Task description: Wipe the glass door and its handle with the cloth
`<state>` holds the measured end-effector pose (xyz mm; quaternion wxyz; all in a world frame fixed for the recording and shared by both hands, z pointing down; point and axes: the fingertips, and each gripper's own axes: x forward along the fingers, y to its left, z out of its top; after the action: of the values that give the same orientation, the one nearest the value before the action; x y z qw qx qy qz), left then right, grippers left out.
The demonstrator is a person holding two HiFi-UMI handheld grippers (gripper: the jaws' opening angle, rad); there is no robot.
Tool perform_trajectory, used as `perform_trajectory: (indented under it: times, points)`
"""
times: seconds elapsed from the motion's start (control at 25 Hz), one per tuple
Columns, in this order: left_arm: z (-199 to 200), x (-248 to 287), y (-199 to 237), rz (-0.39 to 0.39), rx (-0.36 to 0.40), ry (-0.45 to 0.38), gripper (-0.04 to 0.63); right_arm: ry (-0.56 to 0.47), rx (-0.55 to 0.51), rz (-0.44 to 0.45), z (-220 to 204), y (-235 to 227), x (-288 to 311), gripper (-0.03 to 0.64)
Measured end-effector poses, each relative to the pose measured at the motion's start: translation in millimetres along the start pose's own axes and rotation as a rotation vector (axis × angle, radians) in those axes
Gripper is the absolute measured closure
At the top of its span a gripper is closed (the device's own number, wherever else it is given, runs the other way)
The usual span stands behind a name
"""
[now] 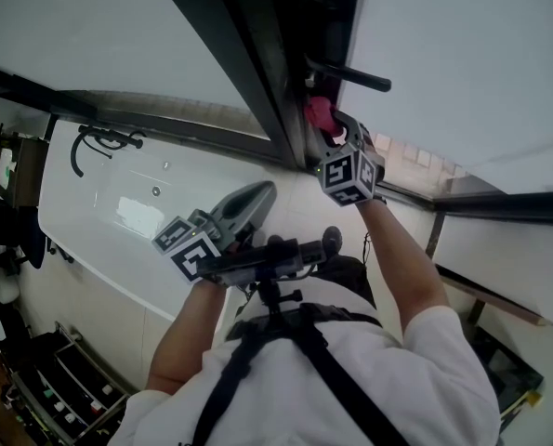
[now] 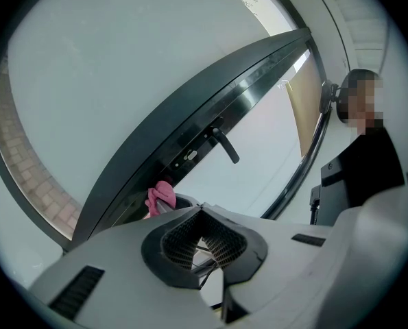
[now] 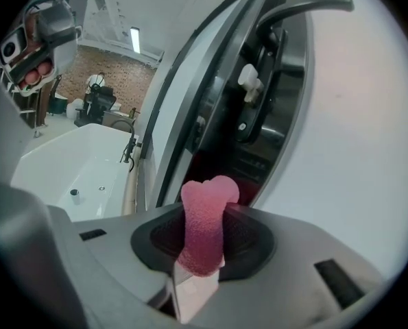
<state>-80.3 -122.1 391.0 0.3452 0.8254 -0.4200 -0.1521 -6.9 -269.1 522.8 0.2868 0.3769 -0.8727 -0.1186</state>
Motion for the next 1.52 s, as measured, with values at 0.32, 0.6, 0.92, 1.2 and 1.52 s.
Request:
perform_trajectory:
  times: [0.32,0.6,0.92,1.2,1.52]
  points:
    - [3,1,0,-0.008,0.004,-0.013,0.603,-0.099,-0.086,-0.024,42,-5,-23,0.511]
    - [6,6,-3,-0.018,0.005,-0.02,0.603,-0.168,-0.169,-0.035,78,-3,-23,0.511]
    - [3,2,1,0.016,0.008,-0.016,0.603,-0.025,-0.185,0.04,11,18,13,0.511]
    - [2,-3,8,0.076,0.003,-0.032,0.603,0.122,-0.343,0.174,-55,45,42,0.511]
    - [6,-1,7,0.128,0.008,-0.067,0.603,0.194,-0.463,0.278,-89,64,62,0.511]
